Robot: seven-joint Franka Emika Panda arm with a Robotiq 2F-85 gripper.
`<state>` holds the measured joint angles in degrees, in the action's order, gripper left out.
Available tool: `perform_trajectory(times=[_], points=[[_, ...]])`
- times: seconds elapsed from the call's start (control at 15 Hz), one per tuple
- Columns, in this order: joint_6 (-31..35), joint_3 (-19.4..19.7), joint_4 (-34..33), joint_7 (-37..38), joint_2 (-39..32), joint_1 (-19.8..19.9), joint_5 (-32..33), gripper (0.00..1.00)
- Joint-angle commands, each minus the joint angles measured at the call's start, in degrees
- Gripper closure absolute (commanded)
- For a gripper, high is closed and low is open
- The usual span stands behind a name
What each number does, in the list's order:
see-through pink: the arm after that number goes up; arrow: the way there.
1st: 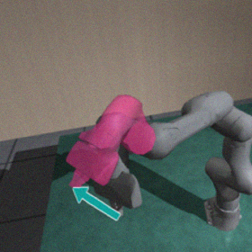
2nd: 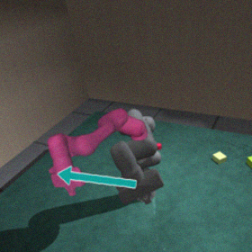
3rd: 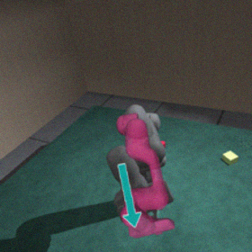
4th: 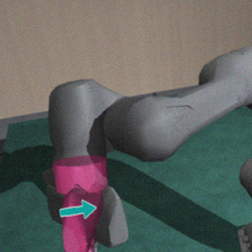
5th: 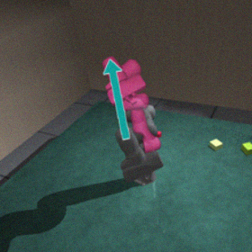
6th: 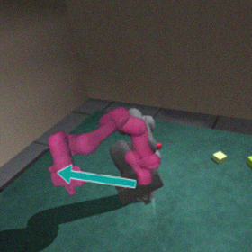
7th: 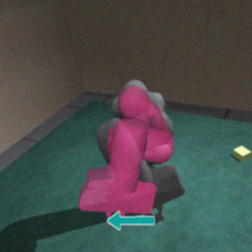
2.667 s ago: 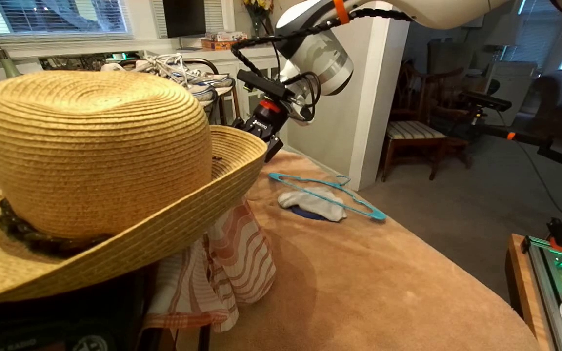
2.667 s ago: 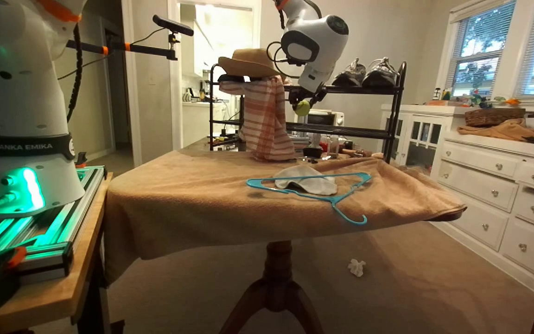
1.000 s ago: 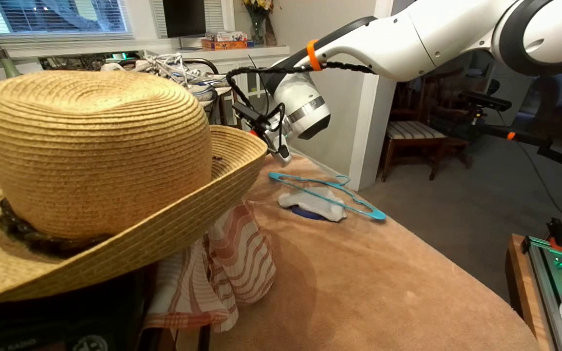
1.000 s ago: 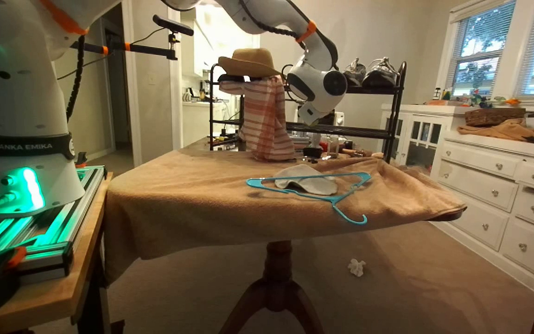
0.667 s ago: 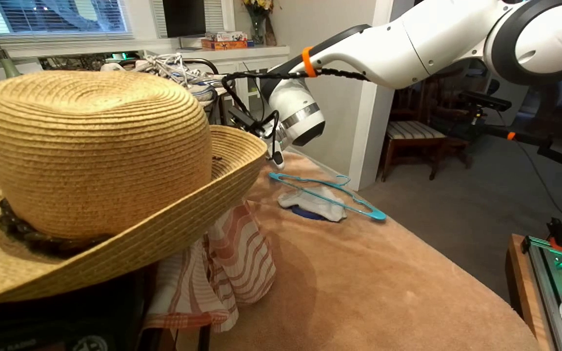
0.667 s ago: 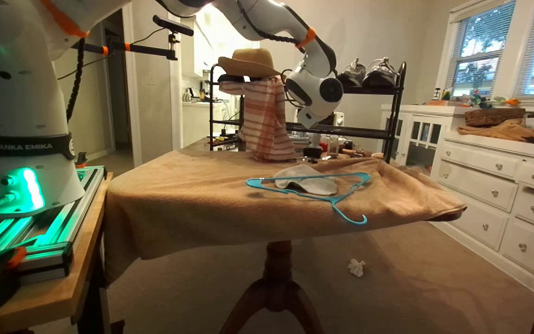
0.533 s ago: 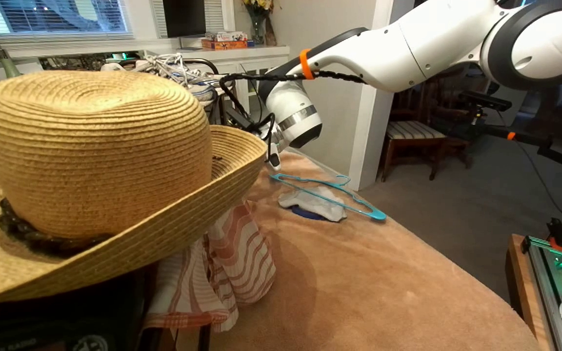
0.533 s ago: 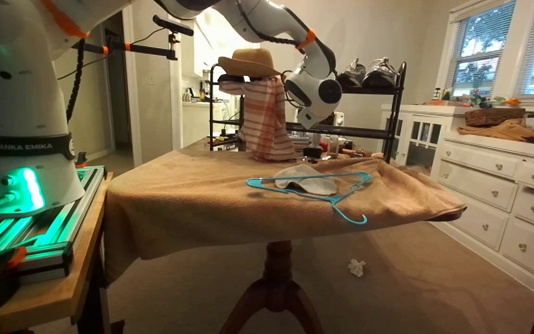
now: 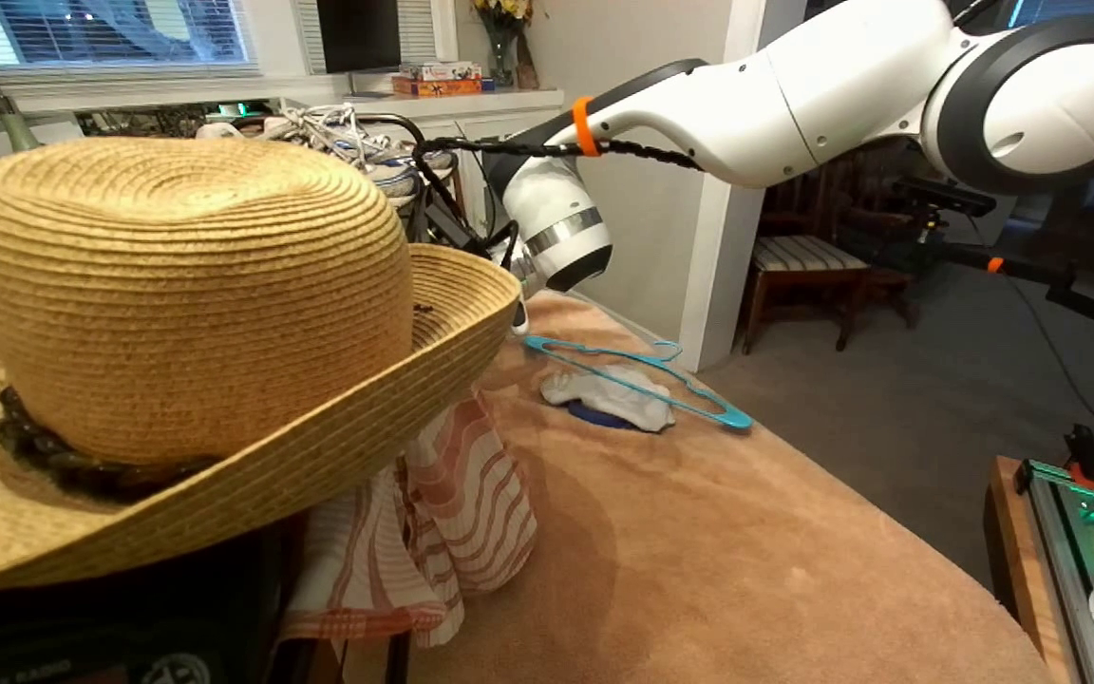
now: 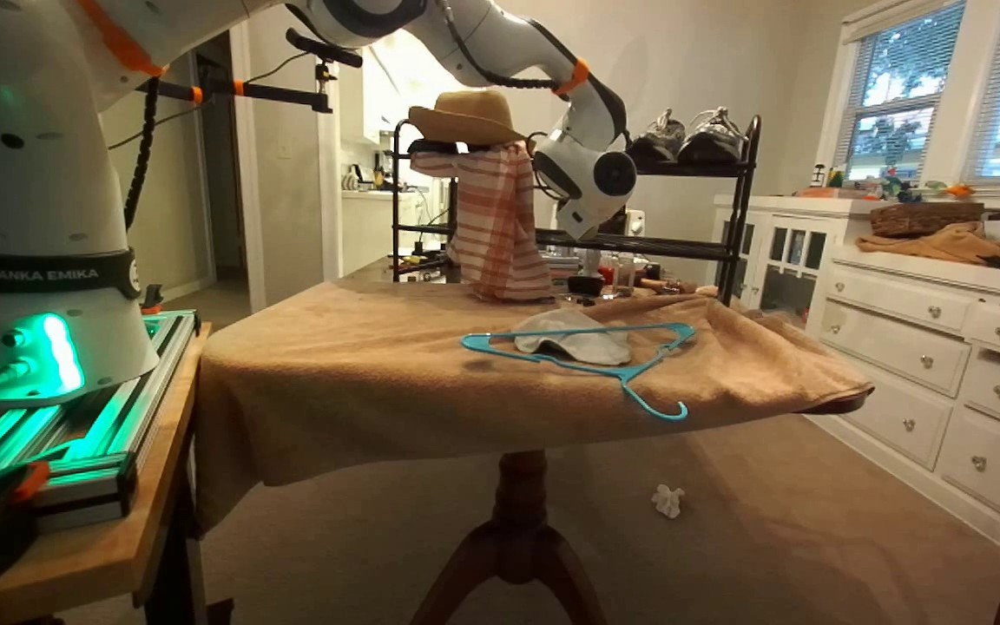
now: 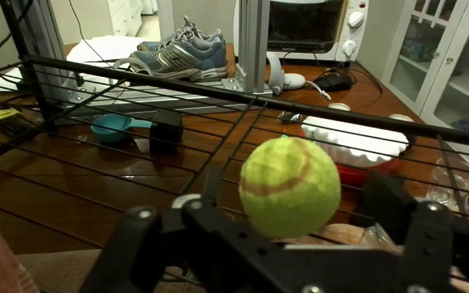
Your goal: Move the tennis ball to the bottom level of the shoe rack
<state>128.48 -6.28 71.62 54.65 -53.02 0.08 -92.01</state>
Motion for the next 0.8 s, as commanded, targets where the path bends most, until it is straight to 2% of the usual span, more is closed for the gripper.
perform_trajectory(times=[0.0, 0.4, 0.73], points=[[-3.8, 0.7, 0.3, 0.8, 1.3, 1.9, 1.6, 0.0], [-13.9, 5.0, 5.1, 5.0, 6.5, 5.4, 10.3, 0.0], [-26.9, 8.4, 6.8, 7.2, 11.6, 7.9, 19.3, 0.0]])
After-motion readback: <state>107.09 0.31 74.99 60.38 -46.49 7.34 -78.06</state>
